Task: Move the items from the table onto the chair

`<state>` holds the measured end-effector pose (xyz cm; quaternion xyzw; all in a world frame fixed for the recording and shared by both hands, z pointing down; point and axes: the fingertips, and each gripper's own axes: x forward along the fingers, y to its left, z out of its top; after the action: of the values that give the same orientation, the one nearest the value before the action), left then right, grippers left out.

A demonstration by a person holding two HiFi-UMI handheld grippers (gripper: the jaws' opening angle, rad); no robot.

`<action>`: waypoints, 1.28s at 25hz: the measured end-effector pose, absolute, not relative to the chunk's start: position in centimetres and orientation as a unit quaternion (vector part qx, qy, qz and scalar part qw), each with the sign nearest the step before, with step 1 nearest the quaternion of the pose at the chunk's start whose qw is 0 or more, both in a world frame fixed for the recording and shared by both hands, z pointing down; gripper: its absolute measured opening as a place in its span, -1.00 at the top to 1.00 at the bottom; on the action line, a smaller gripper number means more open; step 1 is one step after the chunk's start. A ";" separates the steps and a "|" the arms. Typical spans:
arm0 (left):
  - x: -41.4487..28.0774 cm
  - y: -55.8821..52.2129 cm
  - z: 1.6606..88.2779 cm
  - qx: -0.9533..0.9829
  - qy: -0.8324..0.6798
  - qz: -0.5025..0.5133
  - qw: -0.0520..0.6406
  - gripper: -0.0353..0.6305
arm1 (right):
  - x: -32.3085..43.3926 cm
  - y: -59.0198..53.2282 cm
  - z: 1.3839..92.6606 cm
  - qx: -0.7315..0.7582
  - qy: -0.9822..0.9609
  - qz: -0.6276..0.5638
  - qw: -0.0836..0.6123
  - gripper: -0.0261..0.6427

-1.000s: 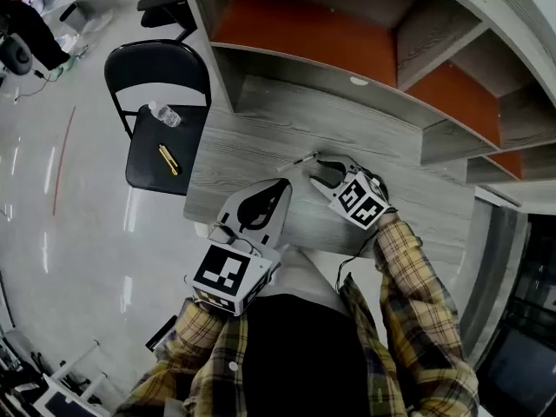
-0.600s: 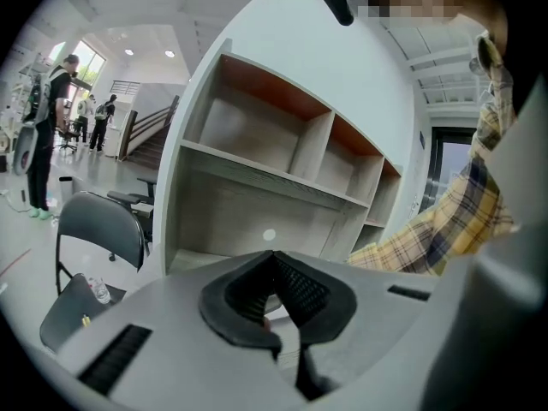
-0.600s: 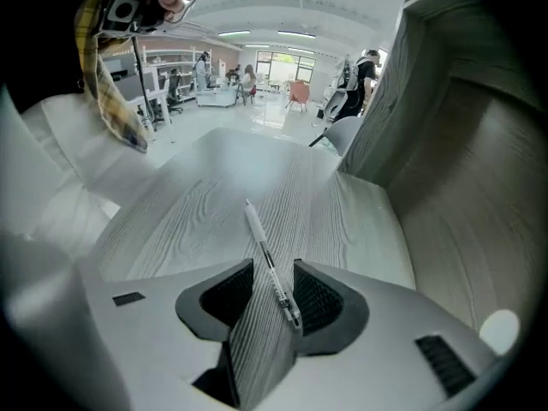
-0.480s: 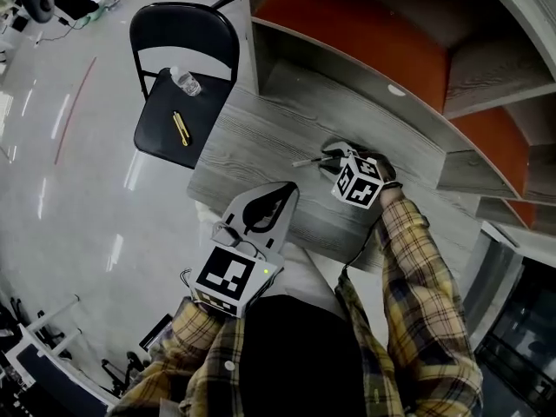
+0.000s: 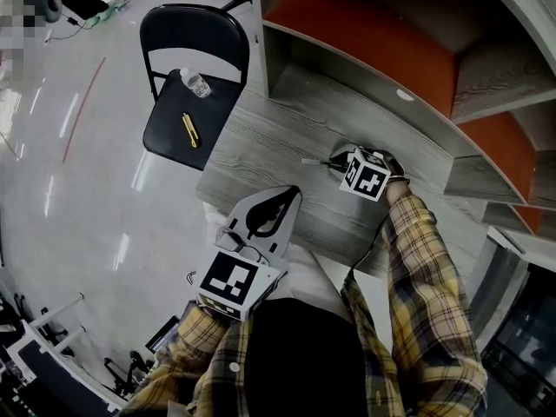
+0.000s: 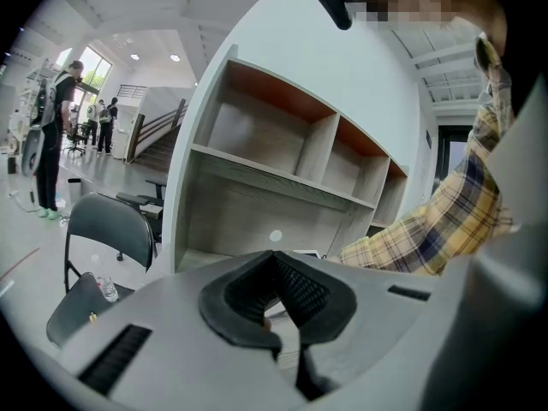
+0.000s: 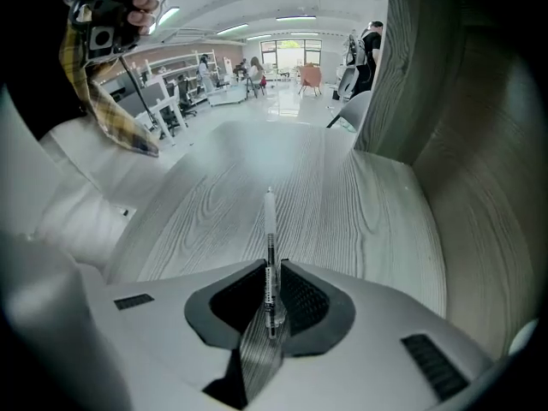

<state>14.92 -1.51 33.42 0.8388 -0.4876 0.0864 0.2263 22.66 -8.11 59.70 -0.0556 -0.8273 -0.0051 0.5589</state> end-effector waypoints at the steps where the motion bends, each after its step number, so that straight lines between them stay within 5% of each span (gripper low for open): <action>1: 14.9 -1.4 33.4 0.840 -0.487 0.086 0.225 0.88 | 22.6 -8.1 59.7 -0.049 -0.826 -0.002 0.562 0.72; 9: 14.6 -1.3 32.5 0.846 -0.482 0.080 0.214 0.88 | 22.8 -7.6 59.7 0.037 -0.830 0.048 0.554 0.73; 19: 12.8 -1.7 30.8 0.861 -0.465 0.070 0.195 0.88 | 20.1 -8.2 53.3 0.158 -0.865 0.118 0.462 0.73; 32: -0.4 -2.7 28.8 0.881 -0.433 0.075 0.176 0.88 | 3.6 -5.2 42.6 0.236 -0.902 0.165 0.321 0.73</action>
<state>-0.37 -2.71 28.78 0.8810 -0.4328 0.0748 0.1758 3.59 -5.19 42.63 0.2358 -0.9024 0.1651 0.3206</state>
